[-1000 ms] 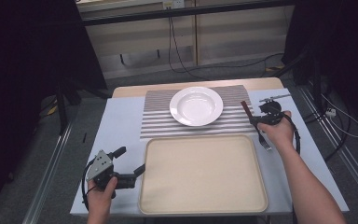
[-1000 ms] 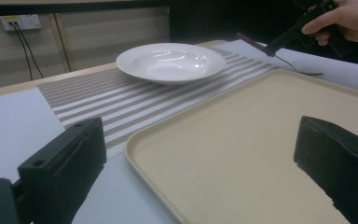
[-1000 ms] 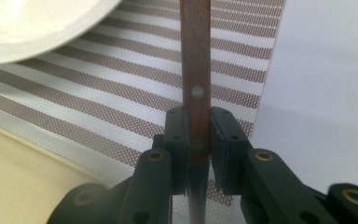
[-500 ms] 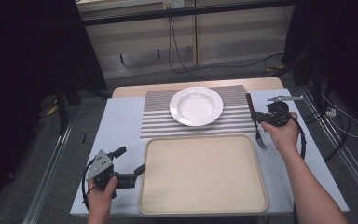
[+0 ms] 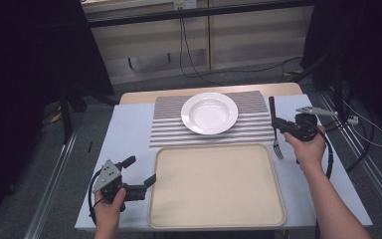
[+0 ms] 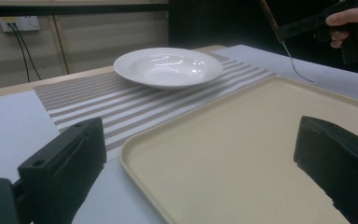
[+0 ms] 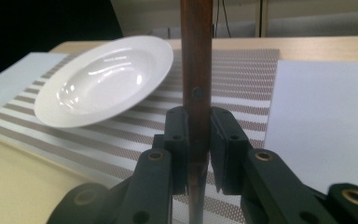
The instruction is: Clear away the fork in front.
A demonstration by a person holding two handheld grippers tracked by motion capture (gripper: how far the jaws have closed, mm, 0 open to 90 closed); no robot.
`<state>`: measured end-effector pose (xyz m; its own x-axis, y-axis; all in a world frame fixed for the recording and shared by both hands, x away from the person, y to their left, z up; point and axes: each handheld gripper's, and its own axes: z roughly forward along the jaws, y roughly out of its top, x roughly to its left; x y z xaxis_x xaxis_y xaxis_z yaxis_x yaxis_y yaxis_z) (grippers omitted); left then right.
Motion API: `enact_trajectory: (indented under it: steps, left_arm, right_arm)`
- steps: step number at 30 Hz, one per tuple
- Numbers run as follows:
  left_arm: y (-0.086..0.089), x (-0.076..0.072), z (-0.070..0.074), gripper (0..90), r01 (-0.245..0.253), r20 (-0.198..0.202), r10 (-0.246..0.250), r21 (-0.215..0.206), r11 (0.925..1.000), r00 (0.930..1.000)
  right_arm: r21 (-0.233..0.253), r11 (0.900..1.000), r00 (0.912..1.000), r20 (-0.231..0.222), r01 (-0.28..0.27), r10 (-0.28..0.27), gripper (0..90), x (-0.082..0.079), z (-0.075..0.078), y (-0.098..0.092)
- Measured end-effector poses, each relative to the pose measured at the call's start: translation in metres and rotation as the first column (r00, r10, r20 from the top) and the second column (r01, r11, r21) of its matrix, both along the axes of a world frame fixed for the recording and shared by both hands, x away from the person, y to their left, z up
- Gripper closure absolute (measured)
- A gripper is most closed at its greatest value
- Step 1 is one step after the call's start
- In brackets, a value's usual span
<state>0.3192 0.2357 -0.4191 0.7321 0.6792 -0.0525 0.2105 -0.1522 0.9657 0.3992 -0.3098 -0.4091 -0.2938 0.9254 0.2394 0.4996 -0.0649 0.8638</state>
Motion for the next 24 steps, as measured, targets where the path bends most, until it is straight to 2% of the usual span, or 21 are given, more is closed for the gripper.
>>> enact_trajectory:
  steps: [6,9,10,12,16,19,24]
  left_arm:
    - [-0.004,0.0,0.004,2.5,0.011,0.009,-0.011,-0.003,0.9999,0.9999]
    - [-0.008,0.0,0.007,2.5,0.018,0.016,-0.018,-0.006,0.9998,0.9997]
    - [-0.009,0.0,0.008,2.4,0.022,0.016,-0.022,-0.009,0.9997,0.9996]
    - [-0.012,-0.001,0.011,2.5,0.031,0.019,-0.031,-0.008,0.9995,0.9993]
    - [-0.017,-0.001,0.012,2.5,0.044,0.016,-0.044,-0.009,0.999,0.9989]
    - [-0.021,-0.001,0.014,2.5,0.052,0.014,-0.052,-0.012,0.9986,0.9985]
    - [-0.029,-0.001,0.019,2.4,0.067,0.009,-0.067,-0.017,0.9976,0.9977]
  right_arm:
    - [0.048,0.999,0.9967,0.081,-0.015,0.011,78.0,-0.014,0.012,0.002]
    - [0.07,0.997,0.9918,0.126,-0.031,0.022,78.0,-0.021,0.019,0.005]
    - [0.087,0.995,0.9878,0.15,-0.055,0.042,78.0,-0.026,0.024,0.009]
    - [0.092,0.994,0.9864,0.157,-0.064,0.049,78.0,-0.028,0.025,0.01]
    - [0.107,0.988,0.9765,0.196,-0.113,0.09,78.0,-0.038,0.031,0.024]
    - [0.097,0.985,0.9688,0.217,-0.142,0.119,78.0,-0.045,0.033,0.037]
    - [0.108,0.977,0.9617,0.226,-0.183,0.155,77.9,-0.054,0.03,0.055]
